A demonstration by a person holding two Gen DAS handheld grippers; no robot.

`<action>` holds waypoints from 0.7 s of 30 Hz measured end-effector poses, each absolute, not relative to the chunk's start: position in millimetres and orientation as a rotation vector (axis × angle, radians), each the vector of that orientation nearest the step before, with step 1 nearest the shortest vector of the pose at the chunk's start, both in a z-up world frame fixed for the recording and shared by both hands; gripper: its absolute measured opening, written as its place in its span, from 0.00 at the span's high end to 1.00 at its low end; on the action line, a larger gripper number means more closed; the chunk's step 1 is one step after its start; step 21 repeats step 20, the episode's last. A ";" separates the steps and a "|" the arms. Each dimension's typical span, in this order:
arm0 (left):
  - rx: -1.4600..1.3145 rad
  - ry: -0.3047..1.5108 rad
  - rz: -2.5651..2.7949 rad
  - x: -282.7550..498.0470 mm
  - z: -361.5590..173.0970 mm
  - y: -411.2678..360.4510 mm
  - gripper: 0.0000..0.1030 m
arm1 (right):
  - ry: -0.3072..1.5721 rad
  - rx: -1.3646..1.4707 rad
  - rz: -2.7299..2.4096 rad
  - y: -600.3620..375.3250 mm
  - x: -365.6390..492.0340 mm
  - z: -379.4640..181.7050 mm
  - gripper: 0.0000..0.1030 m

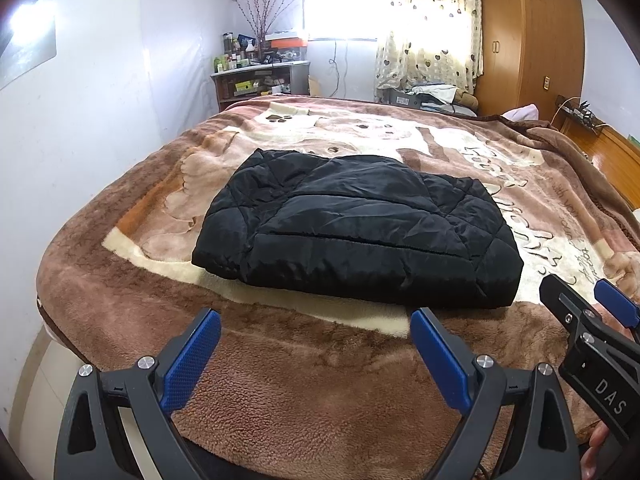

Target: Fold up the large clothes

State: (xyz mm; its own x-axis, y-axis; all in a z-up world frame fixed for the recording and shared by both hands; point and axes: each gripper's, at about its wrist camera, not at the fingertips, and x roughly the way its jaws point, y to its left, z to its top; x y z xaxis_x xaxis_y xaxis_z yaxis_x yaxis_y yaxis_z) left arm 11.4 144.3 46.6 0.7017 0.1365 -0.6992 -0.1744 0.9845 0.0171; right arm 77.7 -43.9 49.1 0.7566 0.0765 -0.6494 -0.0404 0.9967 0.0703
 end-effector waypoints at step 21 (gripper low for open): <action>-0.053 0.769 0.206 10.5 47.0 144.5 0.06 | 0.720 0.061 0.048 -40.0 77.0 44.1 0.18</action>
